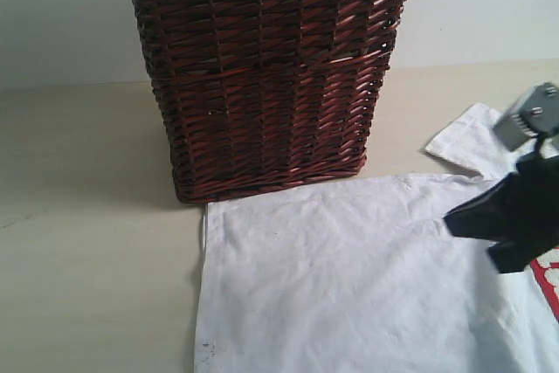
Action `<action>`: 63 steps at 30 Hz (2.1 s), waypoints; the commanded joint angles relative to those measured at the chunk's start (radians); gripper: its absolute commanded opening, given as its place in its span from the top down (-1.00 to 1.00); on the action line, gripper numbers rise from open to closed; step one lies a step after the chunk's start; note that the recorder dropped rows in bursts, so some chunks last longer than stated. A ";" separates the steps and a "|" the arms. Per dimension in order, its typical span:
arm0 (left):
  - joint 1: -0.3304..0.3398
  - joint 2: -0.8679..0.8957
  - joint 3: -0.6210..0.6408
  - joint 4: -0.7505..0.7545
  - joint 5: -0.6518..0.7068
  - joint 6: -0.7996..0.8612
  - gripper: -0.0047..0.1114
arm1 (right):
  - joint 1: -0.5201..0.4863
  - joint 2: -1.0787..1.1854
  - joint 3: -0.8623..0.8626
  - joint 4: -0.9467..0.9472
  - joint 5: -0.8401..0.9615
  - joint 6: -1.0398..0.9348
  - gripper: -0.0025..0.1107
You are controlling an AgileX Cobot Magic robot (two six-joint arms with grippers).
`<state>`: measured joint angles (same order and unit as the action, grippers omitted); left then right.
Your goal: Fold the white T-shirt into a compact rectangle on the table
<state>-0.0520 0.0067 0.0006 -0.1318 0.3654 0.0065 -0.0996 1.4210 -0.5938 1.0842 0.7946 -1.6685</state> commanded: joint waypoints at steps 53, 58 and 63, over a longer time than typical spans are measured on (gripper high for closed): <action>-0.008 -0.007 -0.001 -0.004 -0.005 0.002 0.92 | 0.807 0.619 -0.739 -0.886 -0.767 0.878 0.95; -0.008 -0.007 -0.001 -0.004 -0.005 0.002 0.92 | 0.800 0.667 -0.786 -0.881 -0.841 0.878 0.95; -0.008 -0.007 -0.001 -0.004 -0.005 0.002 0.92 | 0.783 0.714 -0.878 -0.876 -0.806 0.882 0.95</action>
<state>-0.0520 0.0067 0.0006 -0.1318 0.3654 0.0065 0.6980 2.1222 -1.4217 0.2102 0.0061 -0.7851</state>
